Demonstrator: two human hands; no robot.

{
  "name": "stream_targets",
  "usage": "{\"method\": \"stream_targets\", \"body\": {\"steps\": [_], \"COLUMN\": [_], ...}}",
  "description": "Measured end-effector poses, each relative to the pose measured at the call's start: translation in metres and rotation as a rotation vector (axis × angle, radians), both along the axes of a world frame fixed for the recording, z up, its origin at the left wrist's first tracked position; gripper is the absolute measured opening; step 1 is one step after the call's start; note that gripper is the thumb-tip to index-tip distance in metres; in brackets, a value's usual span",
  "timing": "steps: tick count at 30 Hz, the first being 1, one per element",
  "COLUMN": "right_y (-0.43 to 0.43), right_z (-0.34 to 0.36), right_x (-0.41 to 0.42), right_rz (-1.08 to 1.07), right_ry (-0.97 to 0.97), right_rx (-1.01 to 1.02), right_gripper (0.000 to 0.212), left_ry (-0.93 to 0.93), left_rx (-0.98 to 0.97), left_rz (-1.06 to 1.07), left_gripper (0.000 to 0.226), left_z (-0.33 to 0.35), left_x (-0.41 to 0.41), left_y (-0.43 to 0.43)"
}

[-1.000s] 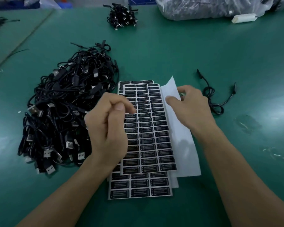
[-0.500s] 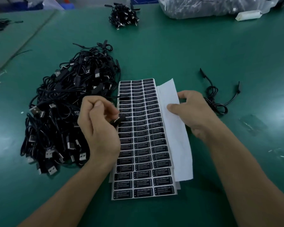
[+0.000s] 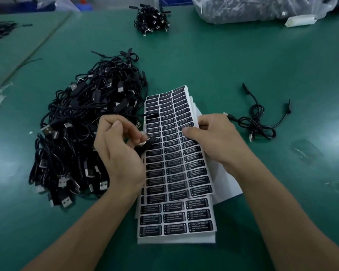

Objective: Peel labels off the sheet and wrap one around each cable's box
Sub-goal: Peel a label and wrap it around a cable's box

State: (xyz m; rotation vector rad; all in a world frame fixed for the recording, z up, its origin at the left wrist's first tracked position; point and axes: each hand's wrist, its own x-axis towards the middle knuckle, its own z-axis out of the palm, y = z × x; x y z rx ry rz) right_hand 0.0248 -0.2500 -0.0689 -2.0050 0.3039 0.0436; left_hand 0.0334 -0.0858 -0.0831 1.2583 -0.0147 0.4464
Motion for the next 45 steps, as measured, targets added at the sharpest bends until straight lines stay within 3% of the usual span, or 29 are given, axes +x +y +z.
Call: {"method": "stream_targets", "body": {"steps": [2,4,6,7,10,13,16,19,23,26,29,31,33,39,45], "right_y": [-0.001,-0.001,-0.001,-0.001,-0.002,-0.002,-0.002,-0.004,-0.005,-0.009,-0.011,-0.011,-0.011,-0.01,-0.008], "right_z": [-0.001,-0.002,-0.004,-0.004,-0.004,-0.003,-0.002,-0.006,-0.005,-0.01,-0.016,-0.018,-0.018,-0.02,-0.02], "right_x": [0.0,-0.001,-0.001,0.0,0.0,0.0,-0.001,-0.003,-0.005,-0.006,-0.01,-0.012,-0.014,-0.015,-0.015], "right_rz": [-0.002,0.006,-0.035,-0.059,-0.074,-0.071,-0.053,-0.093,-0.133,-0.145,-0.147,-0.142,-0.14,-0.119,-0.089], "right_ry": [-0.018,0.039,0.1,0.109,0.095,0.038,-0.034,-0.094,-0.195,-0.253,-0.258,-0.261,-0.257,-0.255,-0.251], "right_rx": [-0.009,0.158,0.261,0.281,0.335,0.212,-0.027,-0.21,-0.257,-0.31,-0.339,-0.356,-0.367,-0.382,-0.391], "right_gripper": [0.023,0.015,0.046,0.049,0.025,0.014,0.035,0.037,0.031,0.018,0.015,0.013,0.012,0.01,0.009], "left_ry": [0.0,-0.003,-0.004,-0.003,-0.008,-0.014,-0.022,-0.031,-0.069,-0.232,-0.354,-0.287,-0.158,-0.014,-0.029], "left_rx": [-0.002,0.018,0.038,0.043,0.052,0.075,0.092,0.102,0.109,0.372,0.998,1.387,1.589,1.863,1.822], "left_rz": [-0.001,0.0,0.004,0.006,0.011,0.007,0.01,0.012,-0.003,0.006,0.126,0.164,0.068,-0.077,-0.045], "left_gripper": [0.026,0.026,0.026,0.026,0.027,0.028,0.028,0.028,0.028,0.025,0.021,0.02,0.02,0.028,0.024], "left_z": [0.0,-0.001,-0.001,-0.001,-0.001,-0.001,-0.001,-0.003,0.004,0.016,0.026,0.032,0.035,0.038,0.038], "left_x": [0.0,0.0,0.0,-0.001,-0.001,-0.001,-0.001,0.0,0.0,0.004,0.007,0.004,0.003,0.0,0.002], "left_y": [0.0,0.001,0.0,0.0,0.0,0.0,0.001,0.002,0.003,0.013,0.027,0.032,0.035,0.043,0.043]}}
